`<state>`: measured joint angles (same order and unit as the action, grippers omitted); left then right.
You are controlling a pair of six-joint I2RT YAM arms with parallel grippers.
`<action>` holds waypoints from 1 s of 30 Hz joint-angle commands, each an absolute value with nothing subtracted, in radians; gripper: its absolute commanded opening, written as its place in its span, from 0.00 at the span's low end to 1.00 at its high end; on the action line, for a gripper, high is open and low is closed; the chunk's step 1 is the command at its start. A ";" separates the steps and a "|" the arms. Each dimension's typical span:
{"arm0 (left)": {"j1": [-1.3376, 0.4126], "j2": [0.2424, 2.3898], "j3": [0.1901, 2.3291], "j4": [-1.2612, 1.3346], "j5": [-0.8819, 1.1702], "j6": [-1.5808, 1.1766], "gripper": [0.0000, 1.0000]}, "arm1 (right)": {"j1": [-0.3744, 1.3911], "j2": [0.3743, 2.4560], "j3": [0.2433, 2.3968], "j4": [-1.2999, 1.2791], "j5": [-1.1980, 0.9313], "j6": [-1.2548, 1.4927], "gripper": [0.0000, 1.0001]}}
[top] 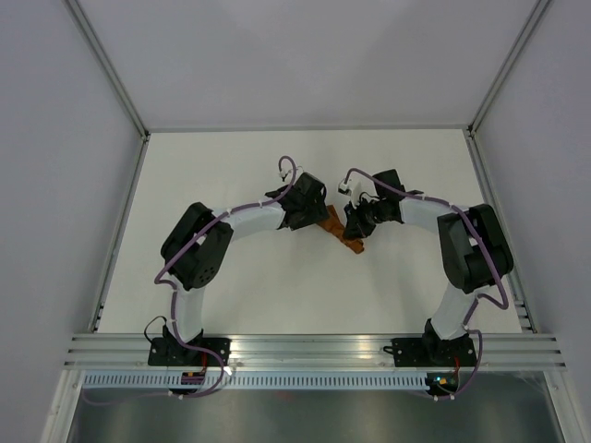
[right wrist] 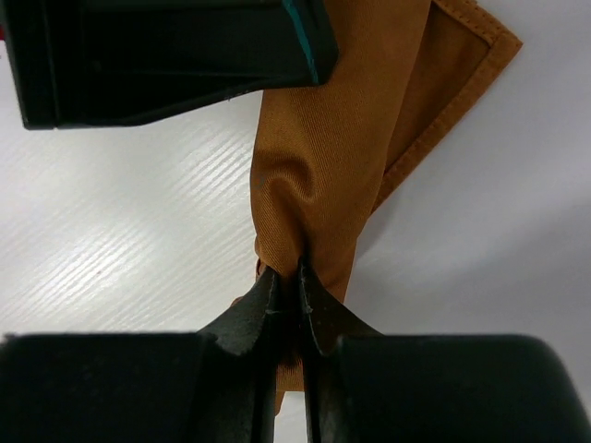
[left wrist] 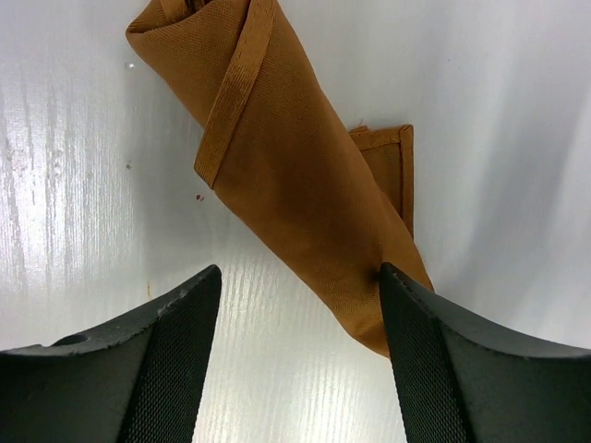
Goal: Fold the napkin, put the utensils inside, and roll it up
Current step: Roll the napkin at the center of the board.
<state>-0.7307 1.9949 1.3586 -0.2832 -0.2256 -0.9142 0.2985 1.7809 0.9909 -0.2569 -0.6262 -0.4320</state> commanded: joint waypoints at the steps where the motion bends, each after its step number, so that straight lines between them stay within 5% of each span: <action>1: -0.727 1.945 1.339 -0.195 -0.229 -0.887 0.75 | 0.256 1.914 1.005 -0.466 -0.672 -0.462 0.11; 5: -0.729 1.953 1.328 -0.141 -0.261 -0.911 0.83 | 0.227 1.970 1.051 -0.528 -0.707 -0.482 0.11; 12: -0.727 2.003 1.335 -0.107 -0.299 -1.024 0.81 | 0.190 2.029 1.098 -0.597 -0.759 -0.500 0.09; 30: -0.729 2.151 1.607 -0.422 -0.371 -0.985 0.34 | 0.147 2.109 1.178 -0.716 -0.884 -0.549 0.13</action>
<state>-0.7330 2.1242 1.5265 -0.3332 -0.3214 -1.0267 0.1459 2.0510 1.1992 -0.6590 -1.0248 -0.4667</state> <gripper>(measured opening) 0.370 0.141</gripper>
